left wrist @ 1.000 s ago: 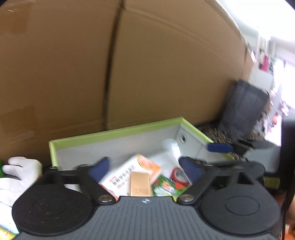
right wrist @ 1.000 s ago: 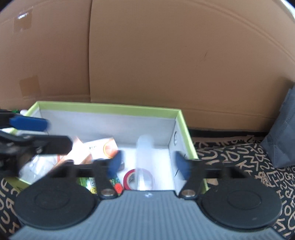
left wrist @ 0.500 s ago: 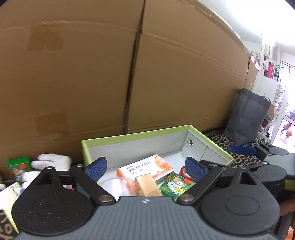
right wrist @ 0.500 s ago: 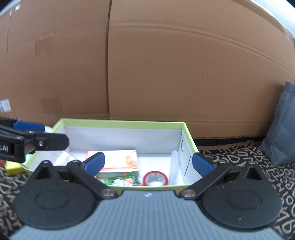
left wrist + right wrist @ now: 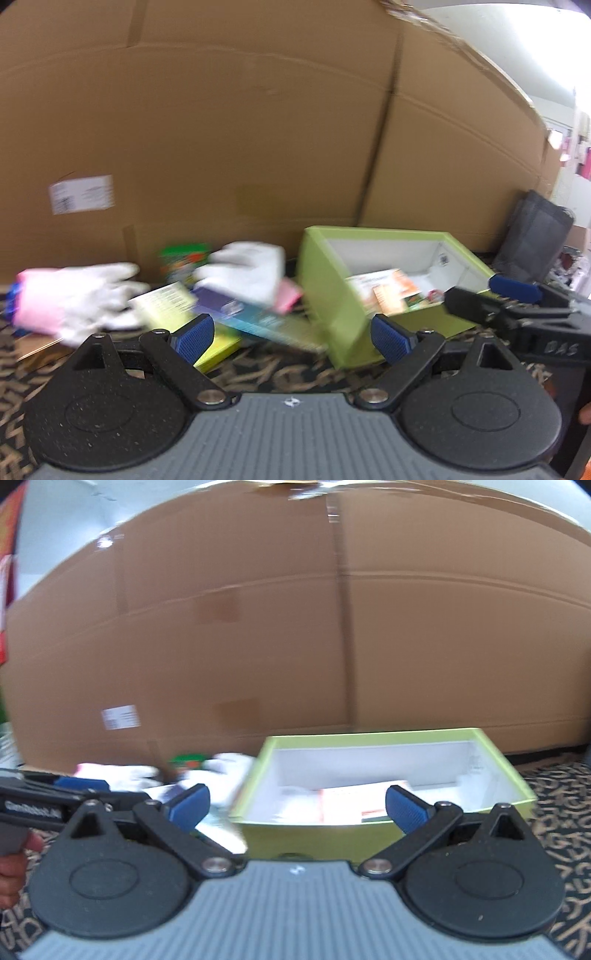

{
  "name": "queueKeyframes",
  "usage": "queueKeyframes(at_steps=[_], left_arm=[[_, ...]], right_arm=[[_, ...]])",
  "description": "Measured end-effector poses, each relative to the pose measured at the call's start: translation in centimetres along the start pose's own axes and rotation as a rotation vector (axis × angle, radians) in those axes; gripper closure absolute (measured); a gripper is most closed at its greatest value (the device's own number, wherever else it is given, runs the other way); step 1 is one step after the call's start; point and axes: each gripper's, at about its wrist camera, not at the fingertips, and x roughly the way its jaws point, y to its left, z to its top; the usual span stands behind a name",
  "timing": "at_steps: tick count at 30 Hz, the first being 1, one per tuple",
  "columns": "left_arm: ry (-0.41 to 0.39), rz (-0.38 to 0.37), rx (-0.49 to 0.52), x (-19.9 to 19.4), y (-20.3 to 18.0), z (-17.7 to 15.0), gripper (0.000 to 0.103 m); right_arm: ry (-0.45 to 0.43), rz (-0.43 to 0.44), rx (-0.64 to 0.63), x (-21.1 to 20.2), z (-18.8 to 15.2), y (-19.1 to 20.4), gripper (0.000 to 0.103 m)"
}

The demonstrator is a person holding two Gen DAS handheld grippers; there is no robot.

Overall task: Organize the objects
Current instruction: 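Grasp another gold box with the left tool while the right tool grasps the dark blue box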

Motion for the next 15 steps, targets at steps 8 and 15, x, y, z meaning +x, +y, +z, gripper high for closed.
queueKeyframes(at_steps=[8, 15], left_arm=[[0.048, 0.176, -0.096, -3.2, 7.4, -3.1, 0.008], [0.055, 0.224, -0.124, -4.7, 11.2, -5.1, 0.008]], right_arm=[[0.133, 0.169, 0.009, 1.6, -1.6, 5.4, 0.0], [0.255, 0.264, 0.015, 4.1, -3.2, 10.7, 0.0]])
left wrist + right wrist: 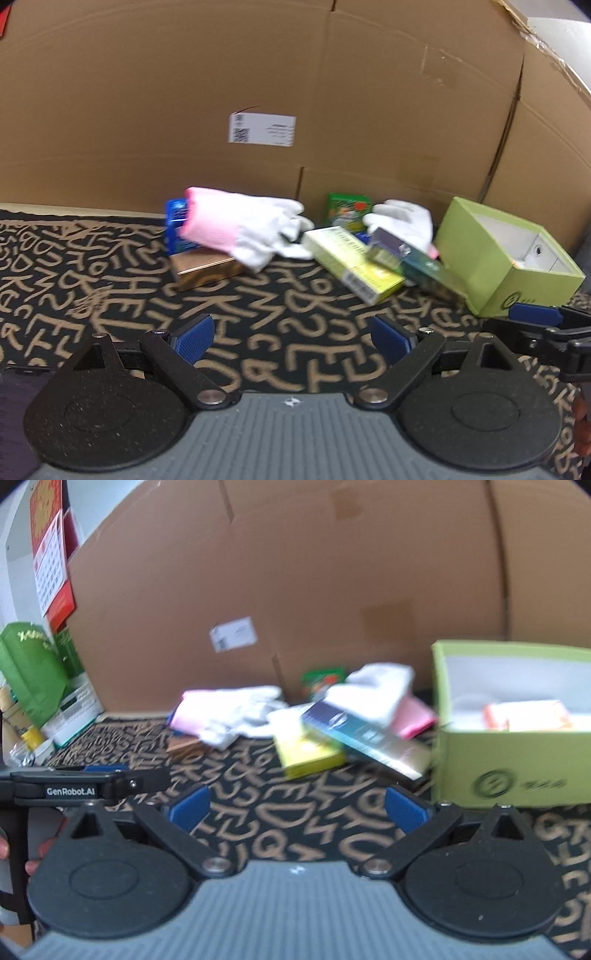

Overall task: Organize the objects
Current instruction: 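Grasp another gold box with the left tool while the right tool grasps the dark blue box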

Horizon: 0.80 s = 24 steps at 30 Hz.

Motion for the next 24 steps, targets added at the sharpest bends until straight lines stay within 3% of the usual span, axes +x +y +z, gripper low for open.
queueKeyframes(at_steps=[3, 8, 12, 20, 23, 24], left_arm=[[0.0, 0.027, 0.007, 0.0, 1.1, -0.3, 0.008], [-0.032, -0.014, 0.017, 0.4, 3.6, 0.4, 0.008], [-0.032, -0.05, 0.036, 1.9, 5.4, 1.5, 0.008], [0.001, -0.08, 0.076, 8.2, 7.9, 3.8, 0.009], [0.018, -0.077, 0.084, 10.0, 8.4, 4.4, 0.009], [0.028, -0.079, 0.075, 10.6, 8.5, 4.5, 0.009]], right_arm=[[-0.006, -0.013, -0.029, 1.1, -0.3, 1.6, 0.0], [-0.015, -0.026, -0.262, 3.5, 0.6, 2.9, 0.0], [0.031, -0.071, -0.398, 6.0, 2.0, 1.9, 0.0], [0.176, -0.118, -0.535, 12.1, 4.2, -0.5, 0.003], [0.233, -0.143, -0.541, 13.8, 4.8, -1.3, 0.003], [0.251, -0.152, -0.534, 14.2, 4.8, -1.5, 0.008]])
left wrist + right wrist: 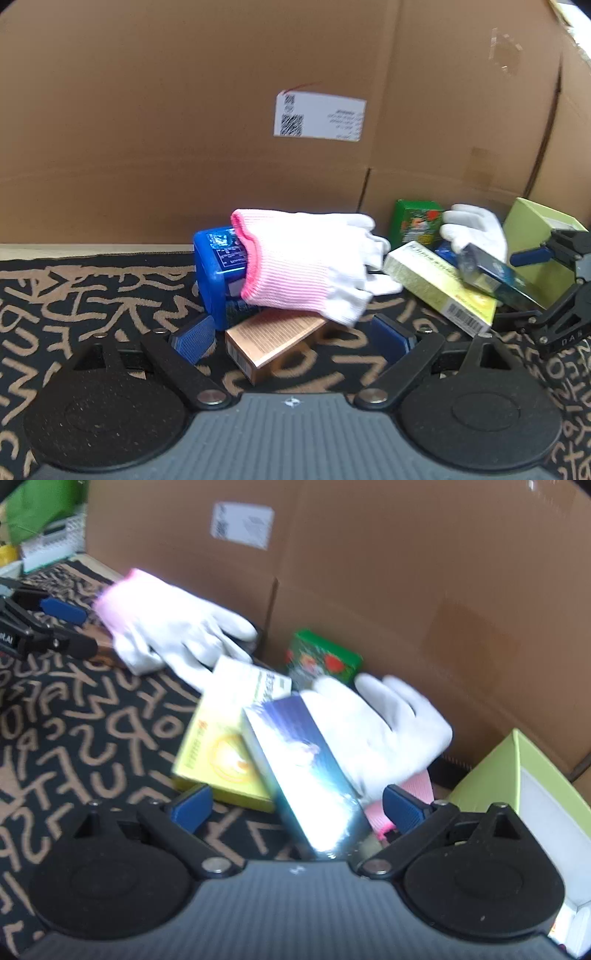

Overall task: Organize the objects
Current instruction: 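Grasp another gold box with the left tool while the right tool grasps the dark blue box, then carry the gold box and dark blue box into the shoebox and open both tools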

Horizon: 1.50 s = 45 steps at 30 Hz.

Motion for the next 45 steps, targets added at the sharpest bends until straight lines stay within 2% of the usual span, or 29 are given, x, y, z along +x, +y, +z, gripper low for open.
queueKeyframes(at_steps=[1, 2, 5, 6, 8, 10, 11, 13, 16, 23, 27, 29, 31, 32, 41, 45], left_arm=[[0.008, -0.006, -0.011, 0.4, 0.1, 0.2, 0.009], [0.015, -0.012, -0.019, 0.9, 0.1, 0.3, 0.009], [0.031, -0.011, 0.003, 1.9, -0.4, 0.4, 0.012], [0.037, -0.005, 0.02, 2.1, -0.7, 0.3, 0.016], [0.056, 0.0, 0.047, 2.4, -1.1, -0.1, 0.029], [0.051, 0.015, 0.061, 2.2, -1.4, -0.5, 0.04], [0.053, 0.021, 0.065, 1.9, -1.5, -0.7, 0.044], [0.063, 0.025, 0.059, 1.1, -1.8, -0.9, 0.056], [0.08, -0.022, 0.038, -0.5, -2.5, -1.7, 0.07], [0.13, -0.081, 0.004, -5.4, -6.9, -5.2, 0.07], [0.155, -0.102, -0.003, -8.0, -9.5, -7.0, 0.07], [0.146, -0.093, -0.018, -8.2, -10.4, -7.2, 0.067], [0.15, -0.069, -0.027, -7.9, -10.9, -7.0, 0.052], [0.151, -0.048, -0.029, -7.6, -11.1, -6.9, 0.051], [0.178, 0.027, 0.002, -6.4, -12.4, -6.4, 0.055], [0.169, 0.043, 0.005, -6.2, -12.7, -6.5, 0.055]], right_arm=[[0.027, 0.0, 0.008, 0.4, 0.0, -0.1, 0.016], [0.051, 0.009, 0.027, 0.5, -0.1, -0.1, 0.018], [0.047, 0.01, 0.078, -0.5, -0.5, 0.5, 0.036], [0.039, 0.011, 0.092, -1.2, -0.8, 0.8, 0.043], [0.023, 0.045, 0.125, -2.5, -1.2, 1.4, 0.048], [0.012, 0.043, 0.143, -3.7, -1.9, 2.3, 0.056], [0.009, 0.035, 0.152, -4.2, -2.2, 2.7, 0.057], [0.007, 0.037, 0.196, -5.1, -3.0, 3.3, 0.062], [-0.004, 0.066, 0.246, -6.7, -3.9, 4.3, 0.064], [-0.016, 0.13, 0.311, -10.3, -7.3, 6.7, 0.065], [-0.02, 0.132, 0.351, -12.7, -9.3, 8.1, 0.065], [-0.019, 0.13, 0.347, -13.3, -9.6, 8.9, 0.065], [-0.017, 0.112, 0.32, -13.5, -9.4, 9.4, 0.064], [-0.014, 0.101, 0.31, -13.5, -9.3, 9.6, 0.064], [-0.02, 0.08, 0.333, -13.2, -9.3, 9.6, 0.063], [-0.024, 0.061, 0.346, -13.3, -9.4, 9.6, 0.059]])
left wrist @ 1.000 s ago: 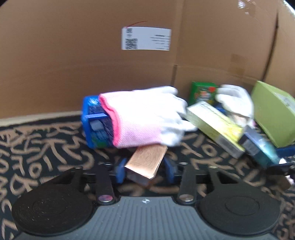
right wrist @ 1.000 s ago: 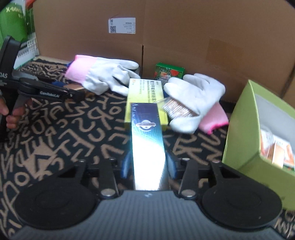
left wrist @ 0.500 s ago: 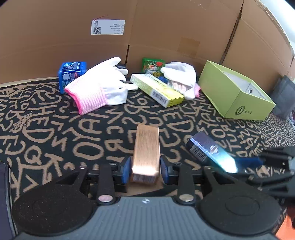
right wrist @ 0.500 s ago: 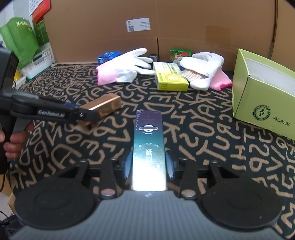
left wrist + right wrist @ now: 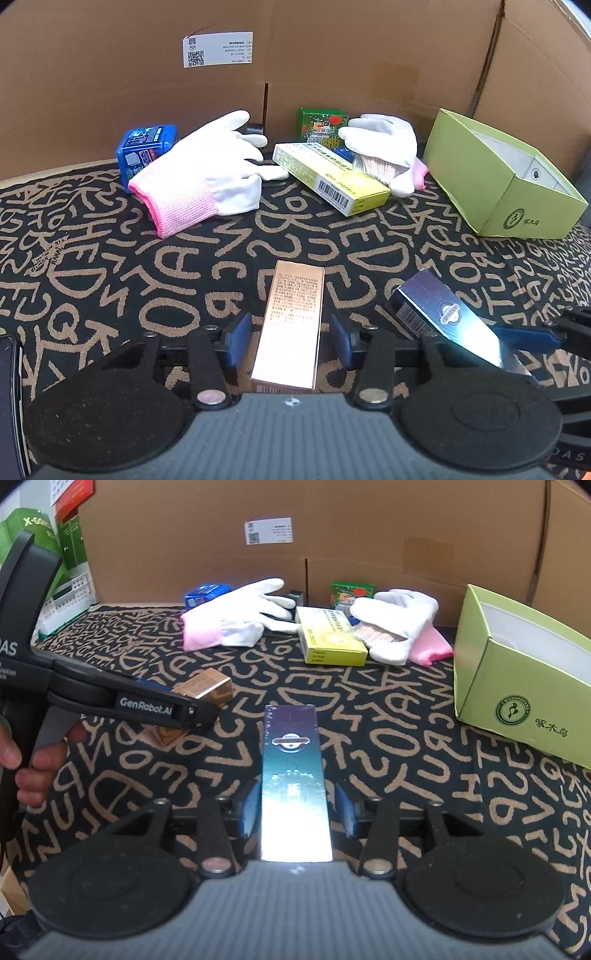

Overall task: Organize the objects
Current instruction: 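Carry the gold box and dark blue box into the shoebox and open both tools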

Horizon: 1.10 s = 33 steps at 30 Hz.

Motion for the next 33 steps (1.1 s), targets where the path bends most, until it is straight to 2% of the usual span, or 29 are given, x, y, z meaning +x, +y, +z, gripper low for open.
queueKeyframes(at_steps=[6, 11, 13, 18, 22, 25, 29, 33], left_arm=[[-0.001, 0.013, 0.033, -0.1, -0.7, -0.1, 0.058], [-0.005, 0.021, 0.055, 0.1, -1.1, -0.2, 0.058], [-0.006, 0.02, 0.062, 0.0, -1.2, -0.3, 0.071], [0.004, 0.001, 0.063, -0.3, -1.5, -0.3, 0.071], [0.005, -0.045, 0.07, -1.1, -2.5, -0.1, 0.071], [-0.024, -0.078, 0.086, -2.2, -3.9, 0.5, 0.071], [-0.073, -0.153, 0.093, -3.4, -5.9, 2.7, 0.071], [-0.126, -0.219, 0.14, -4.0, -9.1, 5.8, 0.071]], right_arm=[[-0.015, 0.003, 0.033, 0.1, -0.2, -0.5, 0.059], [-0.022, 0.003, 0.053, 0.6, -0.2, -0.6, 0.064], [-0.033, -0.001, 0.05, 0.7, -0.4, -0.5, 0.065], [-0.055, 0.0, 0.064, 0.5, -0.7, -0.6, 0.065], [-0.083, 0.011, 0.073, -0.4, -0.9, -1.0, 0.065], [-0.116, 0.006, 0.081, -1.6, -0.8, -1.8, 0.065], [-0.176, -0.018, 0.105, -4.1, -0.2, -3.8, 0.065], [-0.244, -0.082, 0.129, -7.1, 1.1, -7.0, 0.065]])
